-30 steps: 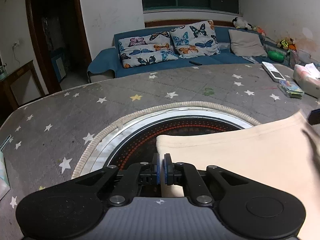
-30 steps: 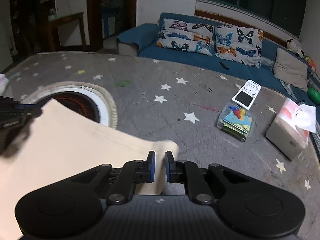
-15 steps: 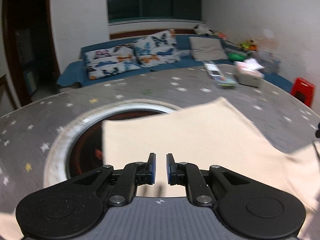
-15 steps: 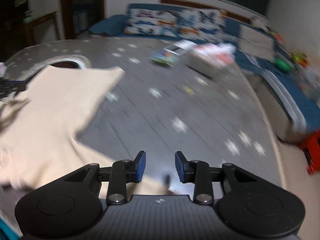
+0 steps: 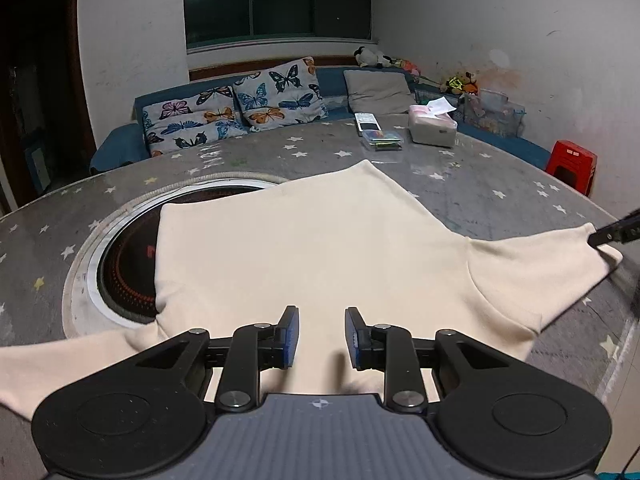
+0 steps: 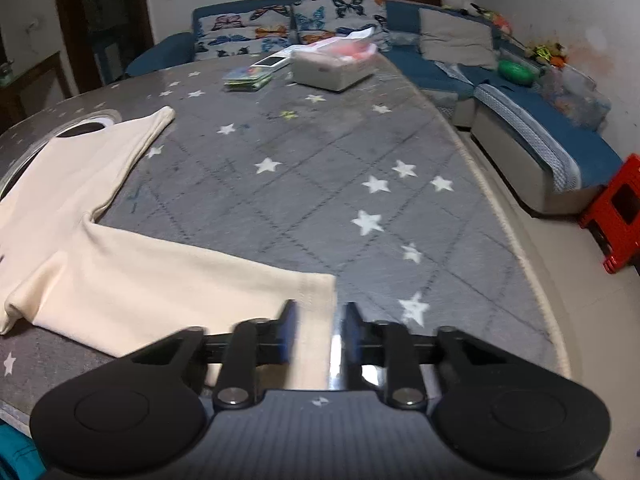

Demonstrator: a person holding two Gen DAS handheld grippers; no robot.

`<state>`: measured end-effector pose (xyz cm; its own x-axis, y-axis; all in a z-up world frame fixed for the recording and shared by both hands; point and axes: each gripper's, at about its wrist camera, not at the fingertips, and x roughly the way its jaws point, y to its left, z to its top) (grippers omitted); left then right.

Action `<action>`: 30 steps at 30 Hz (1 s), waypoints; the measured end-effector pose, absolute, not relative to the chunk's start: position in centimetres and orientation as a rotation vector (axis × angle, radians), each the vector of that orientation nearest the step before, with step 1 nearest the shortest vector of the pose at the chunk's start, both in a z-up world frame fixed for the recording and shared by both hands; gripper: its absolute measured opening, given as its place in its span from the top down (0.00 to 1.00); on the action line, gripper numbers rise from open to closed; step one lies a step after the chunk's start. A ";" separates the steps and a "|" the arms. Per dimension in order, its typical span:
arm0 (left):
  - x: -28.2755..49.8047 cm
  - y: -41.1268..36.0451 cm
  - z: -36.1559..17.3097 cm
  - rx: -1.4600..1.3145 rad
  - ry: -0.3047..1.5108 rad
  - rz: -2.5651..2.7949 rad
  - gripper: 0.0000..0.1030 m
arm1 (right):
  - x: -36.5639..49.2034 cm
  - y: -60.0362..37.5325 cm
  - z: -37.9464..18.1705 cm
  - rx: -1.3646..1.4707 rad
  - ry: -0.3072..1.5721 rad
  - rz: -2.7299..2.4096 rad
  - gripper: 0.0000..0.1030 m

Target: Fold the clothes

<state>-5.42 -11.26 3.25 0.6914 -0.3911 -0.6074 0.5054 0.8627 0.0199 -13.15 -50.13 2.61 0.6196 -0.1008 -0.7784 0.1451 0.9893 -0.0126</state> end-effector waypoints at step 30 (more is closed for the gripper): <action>-3.1 6.2 3.4 -0.059 0.627 0.272 0.55 | -8.1 -48.0 3.6 -0.176 0.794 -0.159 0.64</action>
